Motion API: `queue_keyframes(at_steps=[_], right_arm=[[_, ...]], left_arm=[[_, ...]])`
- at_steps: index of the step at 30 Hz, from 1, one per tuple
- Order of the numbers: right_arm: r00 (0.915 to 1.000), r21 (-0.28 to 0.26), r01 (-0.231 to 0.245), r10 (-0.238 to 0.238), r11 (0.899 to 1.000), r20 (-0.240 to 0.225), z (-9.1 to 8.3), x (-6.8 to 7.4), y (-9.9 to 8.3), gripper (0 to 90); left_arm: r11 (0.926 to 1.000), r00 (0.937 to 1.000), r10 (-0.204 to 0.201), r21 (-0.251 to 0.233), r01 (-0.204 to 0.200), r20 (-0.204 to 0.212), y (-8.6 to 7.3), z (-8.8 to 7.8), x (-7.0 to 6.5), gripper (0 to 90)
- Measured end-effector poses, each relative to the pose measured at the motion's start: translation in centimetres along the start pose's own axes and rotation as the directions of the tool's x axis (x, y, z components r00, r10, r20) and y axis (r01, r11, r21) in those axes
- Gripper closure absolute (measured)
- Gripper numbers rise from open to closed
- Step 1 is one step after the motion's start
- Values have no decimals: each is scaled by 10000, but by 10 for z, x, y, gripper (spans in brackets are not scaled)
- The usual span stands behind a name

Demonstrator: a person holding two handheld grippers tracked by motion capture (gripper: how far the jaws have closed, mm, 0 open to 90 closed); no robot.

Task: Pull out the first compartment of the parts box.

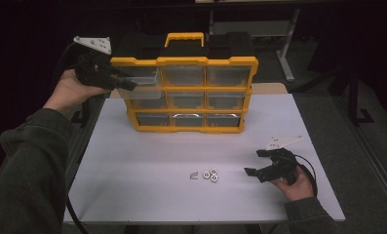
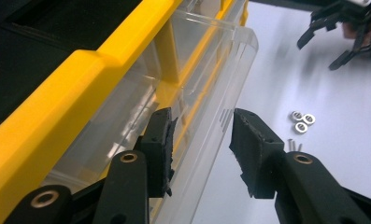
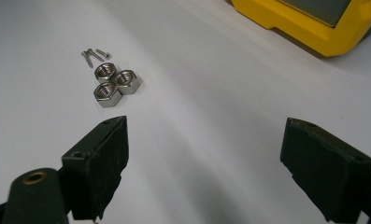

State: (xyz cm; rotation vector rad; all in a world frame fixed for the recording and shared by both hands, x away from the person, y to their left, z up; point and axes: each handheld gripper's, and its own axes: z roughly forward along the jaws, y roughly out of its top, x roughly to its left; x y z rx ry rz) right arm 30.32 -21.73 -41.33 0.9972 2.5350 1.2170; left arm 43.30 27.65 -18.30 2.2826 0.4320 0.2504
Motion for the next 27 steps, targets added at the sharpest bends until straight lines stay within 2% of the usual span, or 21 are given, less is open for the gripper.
queue_keyframes(at_steps=[6, 9, 10, 11, 12, 13, 16, 18, 20, 21, 27], right_arm=[[10000, 16, -5, 5, 10000, -13, 0, 0, 0, 143], [10000, 68, -97, 97, 9999, -1, 0, 0, 0, 143], [10000, 71, -81, 81, 9999, -9, 1, 0, 0, 143], [10000, 124, -94, 94, 9999, 5, 1, 1, 0, 143], [10000, 124, -94, 94, 9999, 5, 1, 1, 0, 143], [10000, 123, -49, 49, 9999, 13, 1, 1, 0, 143], [10000, 72, -7, 7, 10000, 6, 0, 1, -1, 143], [9999, 98, -140, 140, 9999, 14, -1, 1, -1, 143], [9999, 107, -139, 139, 9998, 12, 0, 1, -1, 143], [10000, 111, -44, 45, 9999, -9, 0, 1, -1, 143], [9999, 83, -105, 105, 9999, 22, 0, 2, 0, 143]], left_arm=[[9997, 9999, -20, -260, 24, 144, -3, -6, 2, 601], [9995, 9999, 98, 300, -101, 78, -2, 4, 0, 552], [9987, 9998, 206, 464, -206, 2, -2, 6, 0, 561], [9985, 9995, 290, 470, -285, -83, -2, 6, -1, 637], [9988, 9995, 321, 364, -319, -46, -2, 6, 0, 637], [9993, 9997, 239, 280, -241, 76, -3, 5, 2, 646], [9989, 9987, 388, 269, -397, 331, -4, 2, 1, 658], [9987, 9976, 456, 184, -466, 516, -6, -2, 0, 662], [9987, 9974, 451, 224, -464, 563, -7, -4, -1, 661], [9985, 9957, 520, 144, -533, 766, -8, -5, -3, 671], [9977, 9919, 670, 23, -677, 1075, -13, -11, -7, 677]])
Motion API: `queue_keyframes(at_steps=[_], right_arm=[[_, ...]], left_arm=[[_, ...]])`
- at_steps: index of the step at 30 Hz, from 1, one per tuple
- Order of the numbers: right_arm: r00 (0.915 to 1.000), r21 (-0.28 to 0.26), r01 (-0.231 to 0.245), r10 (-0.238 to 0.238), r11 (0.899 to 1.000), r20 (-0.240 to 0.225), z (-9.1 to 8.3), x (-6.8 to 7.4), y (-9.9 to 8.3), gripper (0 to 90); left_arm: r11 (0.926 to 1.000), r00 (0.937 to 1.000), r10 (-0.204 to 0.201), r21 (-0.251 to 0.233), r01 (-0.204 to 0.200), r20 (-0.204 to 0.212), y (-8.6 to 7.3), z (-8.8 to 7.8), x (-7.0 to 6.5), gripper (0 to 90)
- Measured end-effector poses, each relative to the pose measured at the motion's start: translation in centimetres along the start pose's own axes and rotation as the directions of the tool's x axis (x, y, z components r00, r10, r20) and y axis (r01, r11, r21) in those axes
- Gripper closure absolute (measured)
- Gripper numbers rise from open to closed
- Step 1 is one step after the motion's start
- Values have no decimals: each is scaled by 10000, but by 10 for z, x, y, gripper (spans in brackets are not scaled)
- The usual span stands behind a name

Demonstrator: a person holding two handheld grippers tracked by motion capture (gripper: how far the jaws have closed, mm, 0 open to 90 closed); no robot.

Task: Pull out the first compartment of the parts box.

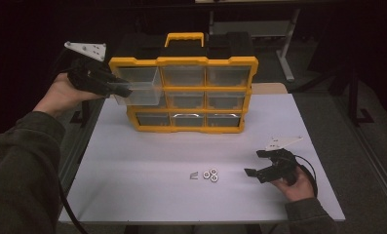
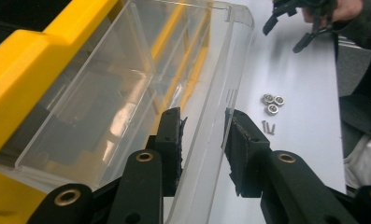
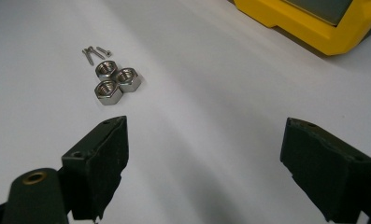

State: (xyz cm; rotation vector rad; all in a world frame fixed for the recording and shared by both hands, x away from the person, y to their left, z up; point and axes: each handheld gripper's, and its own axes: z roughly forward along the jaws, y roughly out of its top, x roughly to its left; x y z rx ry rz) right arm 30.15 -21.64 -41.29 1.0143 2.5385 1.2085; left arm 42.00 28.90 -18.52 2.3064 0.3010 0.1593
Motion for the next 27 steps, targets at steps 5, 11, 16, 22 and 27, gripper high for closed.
queue_keyframes(at_steps=[5, 11, 16, 22, 27], right_arm=[[9999, 1, 139, -139, 9999, 10, 1, 0, 0, 143], [10000, 13, 27, -27, 10000, 8, 1, 1, 1, 143], [10000, 11, 36, -36, 10000, 9, 1, 2, 1, 143], [10000, 24, 79, -79, 10000, 5, 1, 2, 1, 143], [10000, 27, 86, -86, 10000, 13, 1, 2, 1, 143]], left_arm=[[10000, 9998, 61, -2, -60, 187, -2, -2, -3, 677], [9999, 9995, 108, -61, -106, 287, -5, -3, -6, 677], [9999, 9995, 117, -54, -116, 306, -5, -3, -9, 681], [9999, 9992, 162, 36, -164, 359, -6, -2, -10, 682], [9999, 9993, 141, -28, -140, 333, -7, -2, -11, 675]])
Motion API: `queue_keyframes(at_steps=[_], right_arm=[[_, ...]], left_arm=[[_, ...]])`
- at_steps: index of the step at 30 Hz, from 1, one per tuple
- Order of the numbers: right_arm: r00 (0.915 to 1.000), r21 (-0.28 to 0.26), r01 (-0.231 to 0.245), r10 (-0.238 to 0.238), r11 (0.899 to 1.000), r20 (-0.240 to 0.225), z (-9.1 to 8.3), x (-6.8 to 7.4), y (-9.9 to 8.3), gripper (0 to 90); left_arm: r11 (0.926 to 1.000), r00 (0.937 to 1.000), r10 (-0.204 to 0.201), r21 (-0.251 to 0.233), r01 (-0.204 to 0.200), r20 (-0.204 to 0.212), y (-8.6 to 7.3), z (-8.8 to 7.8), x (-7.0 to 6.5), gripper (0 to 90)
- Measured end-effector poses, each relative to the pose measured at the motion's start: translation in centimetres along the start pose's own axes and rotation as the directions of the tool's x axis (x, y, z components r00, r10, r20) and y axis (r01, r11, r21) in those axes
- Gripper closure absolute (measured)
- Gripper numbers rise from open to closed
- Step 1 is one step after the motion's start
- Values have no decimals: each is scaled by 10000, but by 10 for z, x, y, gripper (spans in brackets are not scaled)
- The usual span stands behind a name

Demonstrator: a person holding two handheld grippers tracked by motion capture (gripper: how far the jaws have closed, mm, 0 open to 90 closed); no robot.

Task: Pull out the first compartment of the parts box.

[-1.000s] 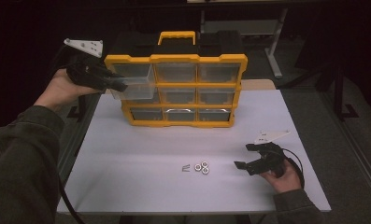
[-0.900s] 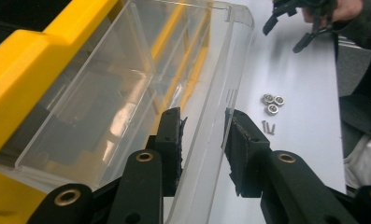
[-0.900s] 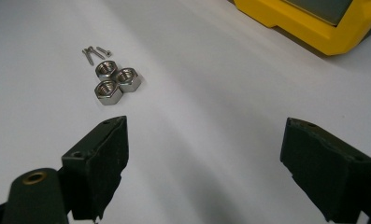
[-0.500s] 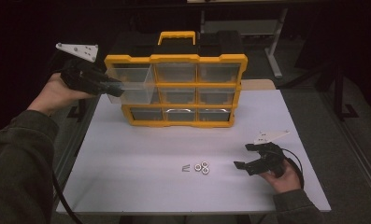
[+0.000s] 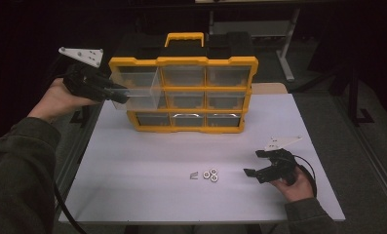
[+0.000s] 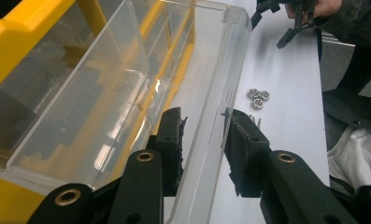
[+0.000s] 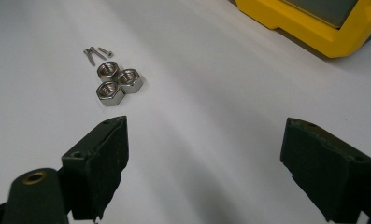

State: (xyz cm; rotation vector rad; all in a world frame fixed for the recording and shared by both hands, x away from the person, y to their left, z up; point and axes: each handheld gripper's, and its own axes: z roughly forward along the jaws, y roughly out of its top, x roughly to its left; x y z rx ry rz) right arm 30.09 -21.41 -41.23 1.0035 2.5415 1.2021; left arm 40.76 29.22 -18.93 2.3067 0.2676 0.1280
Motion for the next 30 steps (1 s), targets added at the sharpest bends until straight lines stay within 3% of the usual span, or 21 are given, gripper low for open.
queue_keyframes(at_steps=[6, 10, 15, 17, 22, 30], right_arm=[[10000, -27, 6, -6, 10000, 9, 0, 0, 1, 143], [10000, -62, 42, -42, 10000, 12, 1, 0, 1, 143], [10000, -164, -16, 17, 9999, 73, -2, 1, 2, 143], [10000, -159, -12, 14, 9999, 92, -2, -1, 2, 143], [9999, -165, -54, 55, 9998, 99, -2, -2, 2, 143], [9997, -344, -86, 93, 9994, 222, -6, -5, 2, 143]], left_arm=[[9998, 9998, -131, -164, 128, -149, -3, 0, -2, 611], [9977, 9993, -213, -646, 192, -316, -1, -7, -4, 541], [9910, 9990, -233, -1328, 178, -395, 3, -20, -10, 502], [9841, 9984, -366, -1755, 283, -441, 4, -27, -14, 493], [9787, 9970, -439, -2028, 301, -640, 2, -32, -28, 464], [9778, 9949, -562, -2063, 377, -843, -8, -29, -51, 413]])
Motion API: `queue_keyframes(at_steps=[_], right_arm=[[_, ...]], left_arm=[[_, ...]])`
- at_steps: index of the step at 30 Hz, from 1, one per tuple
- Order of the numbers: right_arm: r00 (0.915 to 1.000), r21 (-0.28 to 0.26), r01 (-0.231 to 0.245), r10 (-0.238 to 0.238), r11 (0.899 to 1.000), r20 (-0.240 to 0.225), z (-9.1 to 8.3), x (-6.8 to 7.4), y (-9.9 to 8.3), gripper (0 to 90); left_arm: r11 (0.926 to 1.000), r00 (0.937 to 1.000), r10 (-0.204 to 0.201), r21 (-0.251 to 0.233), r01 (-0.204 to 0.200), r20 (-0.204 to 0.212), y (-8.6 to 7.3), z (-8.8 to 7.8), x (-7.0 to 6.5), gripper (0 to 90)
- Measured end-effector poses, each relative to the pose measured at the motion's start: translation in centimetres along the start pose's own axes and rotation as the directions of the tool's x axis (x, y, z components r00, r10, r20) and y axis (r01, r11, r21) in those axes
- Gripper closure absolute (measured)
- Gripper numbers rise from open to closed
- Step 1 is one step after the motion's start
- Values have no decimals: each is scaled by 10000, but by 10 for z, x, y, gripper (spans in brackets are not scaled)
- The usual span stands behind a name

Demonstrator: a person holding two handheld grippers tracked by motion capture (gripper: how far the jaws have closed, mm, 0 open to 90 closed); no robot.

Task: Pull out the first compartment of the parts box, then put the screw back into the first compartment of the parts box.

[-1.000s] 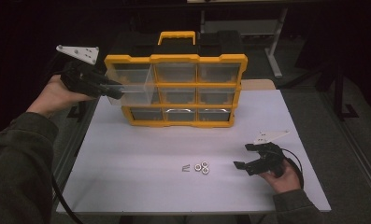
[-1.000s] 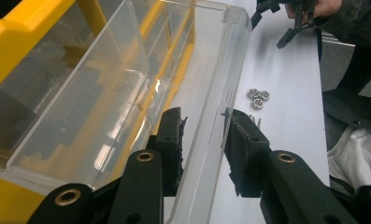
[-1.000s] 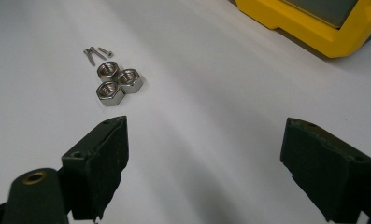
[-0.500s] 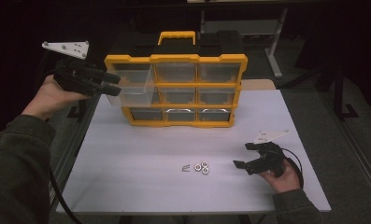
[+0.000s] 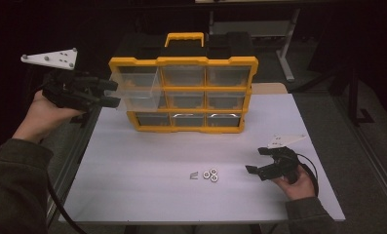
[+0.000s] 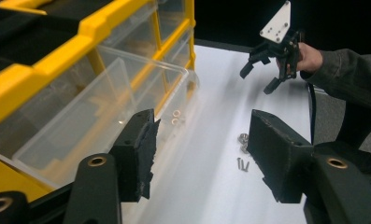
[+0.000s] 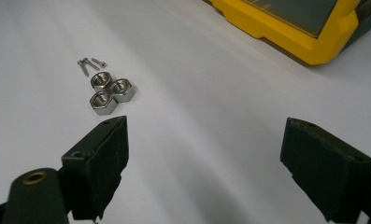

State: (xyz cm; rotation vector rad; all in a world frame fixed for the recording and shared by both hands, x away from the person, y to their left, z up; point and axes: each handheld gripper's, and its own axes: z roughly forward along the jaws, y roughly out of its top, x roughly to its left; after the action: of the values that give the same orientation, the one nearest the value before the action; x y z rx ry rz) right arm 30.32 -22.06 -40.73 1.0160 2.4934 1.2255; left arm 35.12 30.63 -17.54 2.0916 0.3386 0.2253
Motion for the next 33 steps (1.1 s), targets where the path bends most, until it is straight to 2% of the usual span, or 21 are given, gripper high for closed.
queue_keyframes(at_steps=[7, 16, 19, 23, 24, 26, 27, 33], right_arm=[[10000, 17, -34, 33, 10000, 38, -1, 0, 0, 143], [9999, 54, -150, 150, 9999, 52, -1, -1, 0, 143], [9999, 56, -76, 75, 10000, 73, 0, -3, 0, 143], [9999, 104, -77, 77, 9999, 74, 1, -3, 0, 143], [9999, 85, -55, 54, 9999, 106, 0, -3, 0, 143], [9999, 69, -72, 71, 10000, 112, 0, -3, 0, 143], [9998, 93, -174, 173, 9998, 122, 0, -2, 0, 143], [9998, 76, -127, 125, 9999, 181, 0, -3, 0, 143]], left_arm=[[9999, 9999, -110, -60, 110, -60, -15, 4, -15, 400], [9997, 9996, -237, -31, 236, -159, -30, 6, -25, 376], [9994, 9987, -337, -22, 337, -386, -40, 9, -29, 364], [9990, 9979, -447, 79, 451, -471, -50, 13, -33, 355], [9984, 9973, -566, -21, 566, -474, -56, 15, -35, 352], [9980, 9970, -633, -83, 630, -447, -59, 17, -36, 348], [9980, 9964, -635, -61, 633, -566, -63, 19, -38, 344], [9973, 9950, -719, -167, 709, -687, -70, 25, -45, 326]])
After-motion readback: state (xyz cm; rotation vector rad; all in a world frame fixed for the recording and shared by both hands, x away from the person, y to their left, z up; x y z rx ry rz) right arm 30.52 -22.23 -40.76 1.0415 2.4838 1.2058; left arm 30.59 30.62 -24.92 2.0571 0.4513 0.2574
